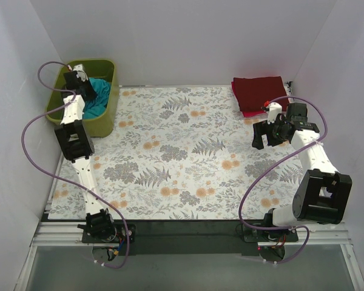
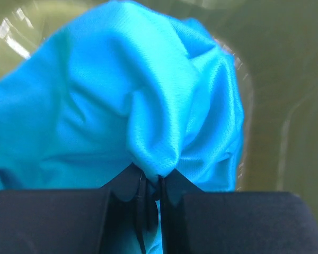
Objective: Fold and stack the t-shirts
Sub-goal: Grab the tshirt from the pile, then move the tshirt to the center of the board
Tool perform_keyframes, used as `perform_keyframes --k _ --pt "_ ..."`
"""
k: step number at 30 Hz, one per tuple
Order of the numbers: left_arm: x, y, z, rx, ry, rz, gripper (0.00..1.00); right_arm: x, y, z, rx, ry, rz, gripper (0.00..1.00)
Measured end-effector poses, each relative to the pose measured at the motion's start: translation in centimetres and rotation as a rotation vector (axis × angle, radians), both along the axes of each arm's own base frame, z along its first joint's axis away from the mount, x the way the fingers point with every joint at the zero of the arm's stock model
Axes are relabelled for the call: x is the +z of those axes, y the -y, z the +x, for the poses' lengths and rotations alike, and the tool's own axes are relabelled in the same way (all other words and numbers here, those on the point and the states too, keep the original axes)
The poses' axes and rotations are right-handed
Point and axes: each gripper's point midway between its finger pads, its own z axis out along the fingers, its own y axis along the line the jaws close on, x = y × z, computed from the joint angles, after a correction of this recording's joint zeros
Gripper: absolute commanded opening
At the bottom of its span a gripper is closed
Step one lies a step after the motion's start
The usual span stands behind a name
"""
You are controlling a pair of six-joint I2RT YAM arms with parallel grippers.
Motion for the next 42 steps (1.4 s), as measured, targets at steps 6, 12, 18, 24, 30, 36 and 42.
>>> perform_keyframes --k 6,12,18,24,30,36,42 --pt "8.9 -0.4 1.4 0.024 0.197 0.026 0.0 -0.2 0.0 0.0 0.002 -0.006 0.001 0.98" --pt "26.0 0.0 -0.2 0.024 0.538 0.119 0.0 -0.1 -0.2 0.0 0.008 -0.005 0.011 0.98" --pt "40.4 1.6 -4.8 0.008 0.849 0.193 0.0 -0.1 -0.4 0.0 0.013 -0.003 0.02 0.98" --pt "45.4 3.9 -7.2 -0.062 0.968 0.152 0.0 0.5 -0.6 -0.1 0.017 0.011 0.03 0.98" --pt "45.8 10.0 -9.3 -0.26 0.948 0.022 0.0 1.2 -0.7 -0.2 0.011 0.03 0.036 0.98" --pt "44.2 21.1 -15.5 -0.552 0.862 -0.097 0.0 1.6 -0.8 -0.2 0.003 0.036 0.044 0.98" --pt "34.5 35.0 -26.7 -0.935 0.608 -0.172 0.92 5.8 -1.4 1.4 0.02 0.123 0.078 0.98"
